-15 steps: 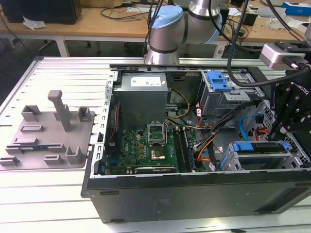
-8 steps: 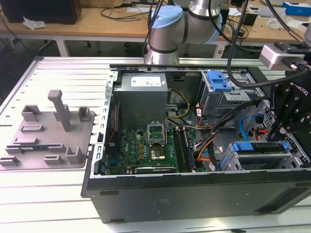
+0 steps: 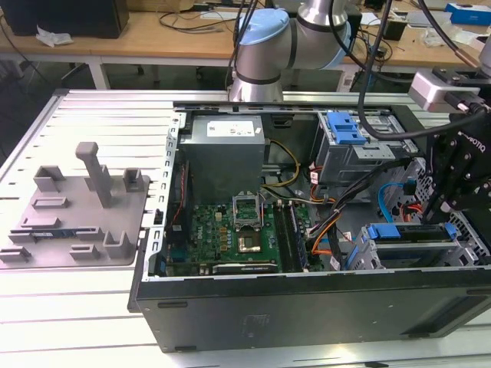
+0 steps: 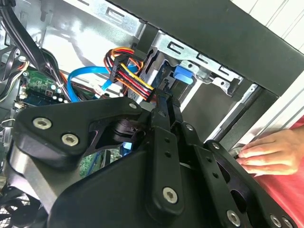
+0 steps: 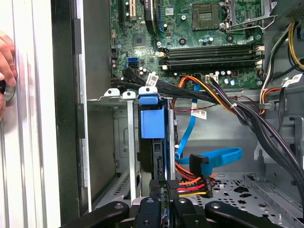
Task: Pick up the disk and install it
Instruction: 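Insert the first disk wire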
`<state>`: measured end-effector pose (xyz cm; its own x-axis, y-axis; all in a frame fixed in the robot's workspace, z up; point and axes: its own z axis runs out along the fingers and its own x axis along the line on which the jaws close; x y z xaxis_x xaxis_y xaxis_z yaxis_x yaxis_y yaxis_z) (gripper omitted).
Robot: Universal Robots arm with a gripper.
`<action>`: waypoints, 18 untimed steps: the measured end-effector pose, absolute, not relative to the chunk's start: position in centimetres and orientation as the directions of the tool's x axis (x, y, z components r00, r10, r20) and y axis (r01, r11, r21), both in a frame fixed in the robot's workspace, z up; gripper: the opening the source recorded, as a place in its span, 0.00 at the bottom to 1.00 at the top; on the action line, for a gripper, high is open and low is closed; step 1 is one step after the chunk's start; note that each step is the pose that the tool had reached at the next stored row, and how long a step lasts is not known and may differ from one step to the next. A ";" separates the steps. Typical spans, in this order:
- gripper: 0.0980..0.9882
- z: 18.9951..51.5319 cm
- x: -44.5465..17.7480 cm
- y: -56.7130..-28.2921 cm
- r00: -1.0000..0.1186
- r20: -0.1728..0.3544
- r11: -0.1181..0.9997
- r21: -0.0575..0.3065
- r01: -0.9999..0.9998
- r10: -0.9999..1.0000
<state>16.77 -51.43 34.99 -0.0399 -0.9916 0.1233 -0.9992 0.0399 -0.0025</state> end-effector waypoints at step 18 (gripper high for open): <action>0.07 34.5 16.8 -51.5 -0.040 0.123 0.040 -0.003 -0.999 -0.992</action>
